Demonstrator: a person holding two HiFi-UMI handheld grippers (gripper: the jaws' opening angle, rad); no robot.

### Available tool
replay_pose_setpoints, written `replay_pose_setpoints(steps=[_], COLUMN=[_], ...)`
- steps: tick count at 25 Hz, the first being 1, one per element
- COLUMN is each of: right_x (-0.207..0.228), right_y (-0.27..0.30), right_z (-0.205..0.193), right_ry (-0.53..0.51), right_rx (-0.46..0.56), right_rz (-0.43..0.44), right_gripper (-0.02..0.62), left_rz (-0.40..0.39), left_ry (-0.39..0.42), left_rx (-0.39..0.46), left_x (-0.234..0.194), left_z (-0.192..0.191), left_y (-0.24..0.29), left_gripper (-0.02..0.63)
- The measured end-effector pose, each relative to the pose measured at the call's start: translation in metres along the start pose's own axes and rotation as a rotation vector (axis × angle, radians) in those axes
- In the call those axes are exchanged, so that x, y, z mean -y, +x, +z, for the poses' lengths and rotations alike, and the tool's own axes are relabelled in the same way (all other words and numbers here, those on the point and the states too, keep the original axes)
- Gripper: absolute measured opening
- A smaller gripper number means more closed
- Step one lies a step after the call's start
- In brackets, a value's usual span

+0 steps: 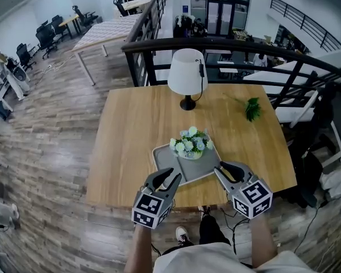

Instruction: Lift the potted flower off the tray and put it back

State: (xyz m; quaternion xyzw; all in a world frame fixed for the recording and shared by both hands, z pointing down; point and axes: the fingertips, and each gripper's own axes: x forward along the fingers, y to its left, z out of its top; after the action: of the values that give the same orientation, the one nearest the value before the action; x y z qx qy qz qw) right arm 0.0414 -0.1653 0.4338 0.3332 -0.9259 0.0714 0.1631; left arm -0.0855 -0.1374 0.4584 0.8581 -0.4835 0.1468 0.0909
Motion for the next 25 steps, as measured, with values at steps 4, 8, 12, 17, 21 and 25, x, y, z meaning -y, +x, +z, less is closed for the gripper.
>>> replay_pose_setpoints(steps=[4,8,12,17,21,25], right_x=[-0.015,-0.025,-0.034,-0.047,-0.052,-0.052], right_y=[-0.021,-0.034,-0.045,-0.049,-0.057,-0.064], right_z=[0.014,0.032,0.044,0.055,0.064,0.068], right_ry=[0.009,0.031,0.041,-0.022,-0.044,-0.053], right_rx=[0.046,0.089,0.128,0.131,0.14,0.15], right_rz=[-0.029,-0.048,-0.049,-0.03,-0.025,-0.034], right_gripper=[0.073,0.034,0.014,0.012,0.011,0.011], left_rz=[0.005,0.031,0.057,0.101,0.098,0.092], left_ry=[0.008,0.019,0.044,0.069,0.086,0.097], left_rx=[0.054,0.113,0.153,0.164,0.186,0.199], left_x=[0.01,0.014,0.02,0.019,0.025,0.033], left_z=[0.018,0.042,0.057,0.067,0.076,0.081], left_y=[-0.019,-0.037,-0.051,-0.063,-0.07,-0.073], left_gripper=[0.108,0.057,0.034,0.023,0.021,0.021])
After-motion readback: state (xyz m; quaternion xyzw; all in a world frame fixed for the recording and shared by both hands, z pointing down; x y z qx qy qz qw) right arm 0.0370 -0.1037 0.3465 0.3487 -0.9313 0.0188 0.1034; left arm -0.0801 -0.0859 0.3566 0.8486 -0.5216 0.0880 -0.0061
